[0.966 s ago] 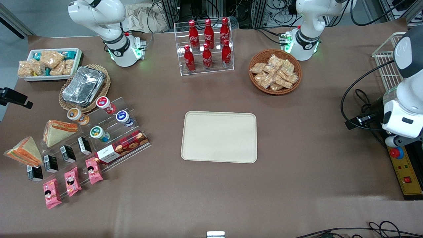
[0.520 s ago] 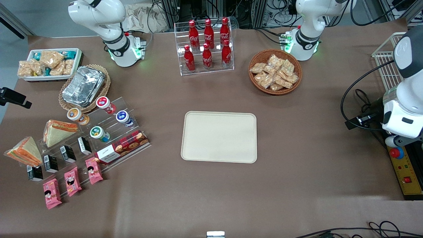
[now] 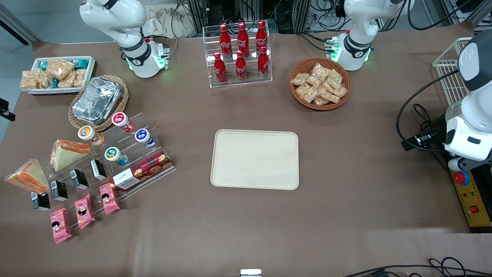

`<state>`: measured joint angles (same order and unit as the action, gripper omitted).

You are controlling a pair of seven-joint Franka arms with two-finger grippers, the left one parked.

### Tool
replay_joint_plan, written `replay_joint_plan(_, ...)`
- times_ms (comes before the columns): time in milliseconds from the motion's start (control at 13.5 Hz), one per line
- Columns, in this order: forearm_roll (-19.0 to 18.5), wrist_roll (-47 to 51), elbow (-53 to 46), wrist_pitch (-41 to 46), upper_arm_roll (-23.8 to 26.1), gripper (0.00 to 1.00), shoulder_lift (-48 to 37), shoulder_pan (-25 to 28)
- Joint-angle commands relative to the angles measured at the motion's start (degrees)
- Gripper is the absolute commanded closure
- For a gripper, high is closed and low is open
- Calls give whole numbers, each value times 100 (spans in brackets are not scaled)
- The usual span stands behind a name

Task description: Place sandwich on tray

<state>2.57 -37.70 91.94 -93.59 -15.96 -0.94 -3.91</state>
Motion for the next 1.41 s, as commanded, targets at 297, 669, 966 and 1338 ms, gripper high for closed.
replay_joint_plan(297,77,-932,-80,-185,-329,0,331,-57)
replay_joint_plan(669,86,-1335,-63,-563,-443,0,1086,-205)
replay_joint_plan(966,86,-1389,25,-993,-434,0,1622,-224)
replay_joint_plan(1338,165,-1618,61,-1705,-426,0,2045,-233)
